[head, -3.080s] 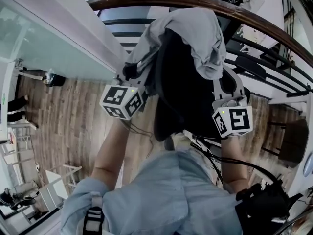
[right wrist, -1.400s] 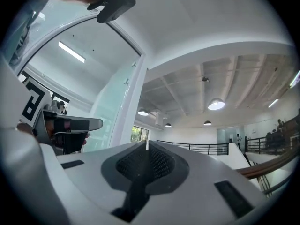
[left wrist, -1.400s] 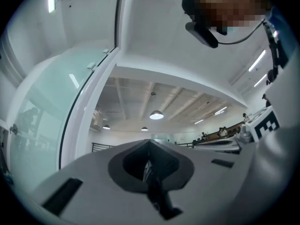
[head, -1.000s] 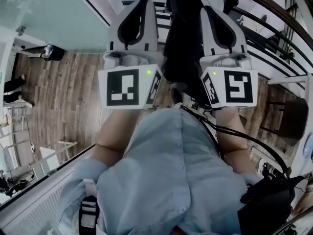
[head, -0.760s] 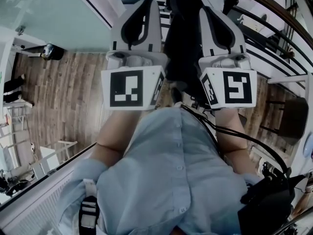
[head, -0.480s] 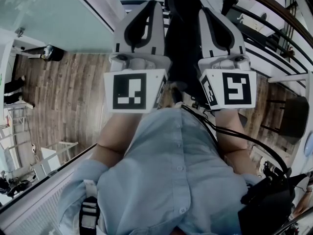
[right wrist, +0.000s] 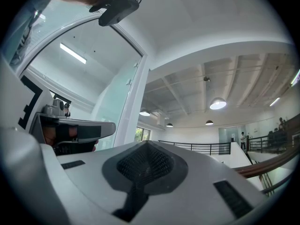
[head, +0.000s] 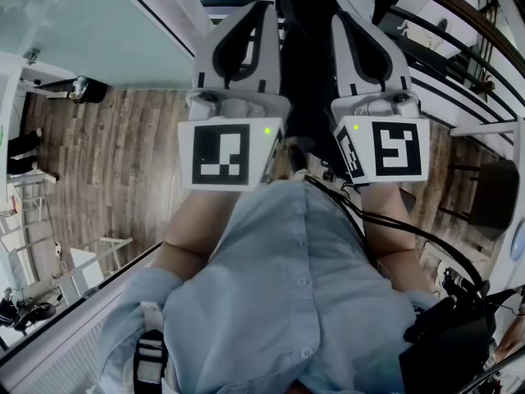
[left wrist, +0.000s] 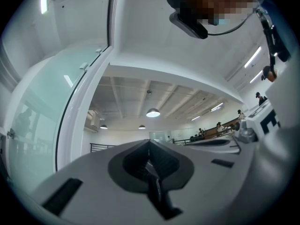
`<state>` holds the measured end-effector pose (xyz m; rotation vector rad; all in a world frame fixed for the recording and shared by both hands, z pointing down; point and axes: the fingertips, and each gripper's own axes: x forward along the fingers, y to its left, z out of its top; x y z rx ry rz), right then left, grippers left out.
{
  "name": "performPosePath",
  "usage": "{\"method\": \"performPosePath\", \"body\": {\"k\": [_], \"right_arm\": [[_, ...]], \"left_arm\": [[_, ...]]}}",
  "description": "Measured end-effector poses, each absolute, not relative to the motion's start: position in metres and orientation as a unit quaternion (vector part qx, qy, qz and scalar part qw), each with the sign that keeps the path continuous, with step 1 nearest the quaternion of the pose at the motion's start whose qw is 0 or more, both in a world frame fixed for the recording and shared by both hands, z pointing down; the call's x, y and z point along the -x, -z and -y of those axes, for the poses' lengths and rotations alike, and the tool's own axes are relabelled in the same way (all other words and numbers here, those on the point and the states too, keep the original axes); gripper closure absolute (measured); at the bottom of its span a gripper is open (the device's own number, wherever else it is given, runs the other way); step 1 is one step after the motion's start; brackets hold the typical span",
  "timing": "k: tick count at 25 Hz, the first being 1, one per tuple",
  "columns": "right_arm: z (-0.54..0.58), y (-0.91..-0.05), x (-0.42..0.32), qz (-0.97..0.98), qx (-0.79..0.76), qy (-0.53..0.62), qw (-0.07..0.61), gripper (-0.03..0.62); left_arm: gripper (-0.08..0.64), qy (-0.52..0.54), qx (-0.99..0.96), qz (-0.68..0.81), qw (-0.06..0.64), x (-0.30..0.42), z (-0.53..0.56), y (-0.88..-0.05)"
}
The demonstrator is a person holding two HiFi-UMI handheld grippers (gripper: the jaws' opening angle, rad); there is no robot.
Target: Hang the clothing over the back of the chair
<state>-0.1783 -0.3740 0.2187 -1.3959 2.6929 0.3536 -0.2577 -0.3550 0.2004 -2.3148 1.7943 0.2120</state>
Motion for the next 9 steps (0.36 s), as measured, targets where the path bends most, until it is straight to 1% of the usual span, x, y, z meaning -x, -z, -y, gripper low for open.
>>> {"method": "performPosePath", "body": {"k": [9], "right_arm": [[0.3732,-0.2246,0.1702,-0.881,0.456,-0.115,0.044,0.581]], "left_arm": [[0.546,-0.069,0.786,-0.607,0.101,0.2480,0.3540,-0.2074]]}}
